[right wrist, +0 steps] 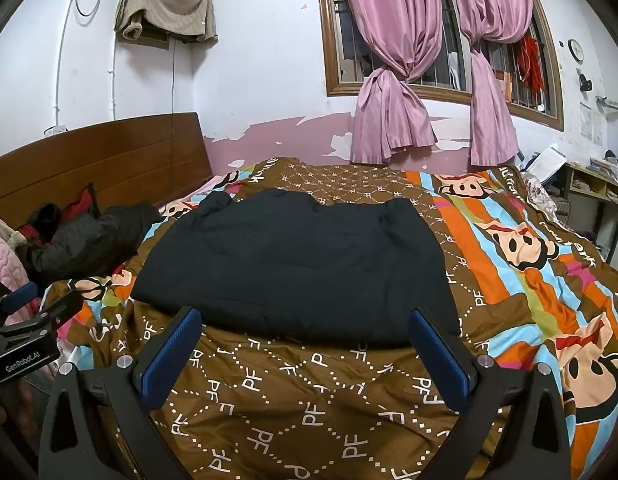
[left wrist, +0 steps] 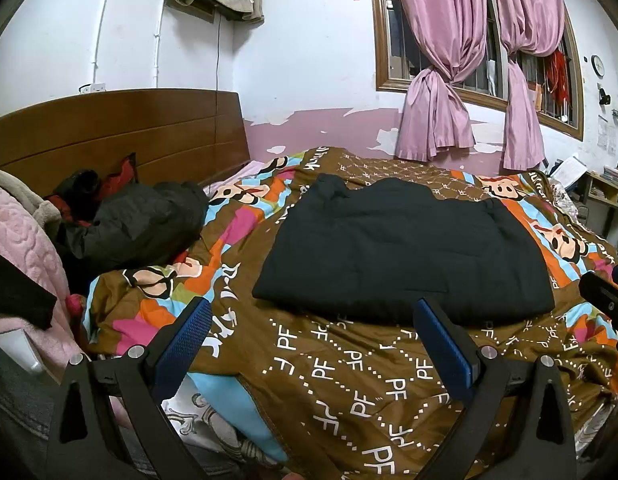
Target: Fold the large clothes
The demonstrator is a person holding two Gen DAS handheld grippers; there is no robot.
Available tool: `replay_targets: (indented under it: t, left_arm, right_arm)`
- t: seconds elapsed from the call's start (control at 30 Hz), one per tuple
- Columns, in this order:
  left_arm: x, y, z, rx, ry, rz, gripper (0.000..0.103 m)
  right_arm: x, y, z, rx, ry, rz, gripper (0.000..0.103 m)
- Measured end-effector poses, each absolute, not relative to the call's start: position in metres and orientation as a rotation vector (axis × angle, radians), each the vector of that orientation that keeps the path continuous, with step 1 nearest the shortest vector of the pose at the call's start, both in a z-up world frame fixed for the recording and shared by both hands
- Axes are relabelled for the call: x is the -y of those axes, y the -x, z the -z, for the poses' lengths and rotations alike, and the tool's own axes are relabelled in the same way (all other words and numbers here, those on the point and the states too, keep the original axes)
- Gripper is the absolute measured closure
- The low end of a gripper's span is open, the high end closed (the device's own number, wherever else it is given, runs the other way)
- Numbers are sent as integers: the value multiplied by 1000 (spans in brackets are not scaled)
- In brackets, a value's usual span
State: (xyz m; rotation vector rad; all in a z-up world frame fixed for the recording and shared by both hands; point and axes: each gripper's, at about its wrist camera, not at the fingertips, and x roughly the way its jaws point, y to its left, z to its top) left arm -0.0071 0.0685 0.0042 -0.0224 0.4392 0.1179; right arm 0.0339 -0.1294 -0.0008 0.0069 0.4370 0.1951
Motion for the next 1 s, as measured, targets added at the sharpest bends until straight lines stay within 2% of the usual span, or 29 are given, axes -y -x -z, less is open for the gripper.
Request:
replay_targets:
  t: [1.0]
  left_arm:
    - [-69,7,-3,-438,18,-119,4]
  right_arm:
    - [129,-34,0,-440,-10,-196,0]
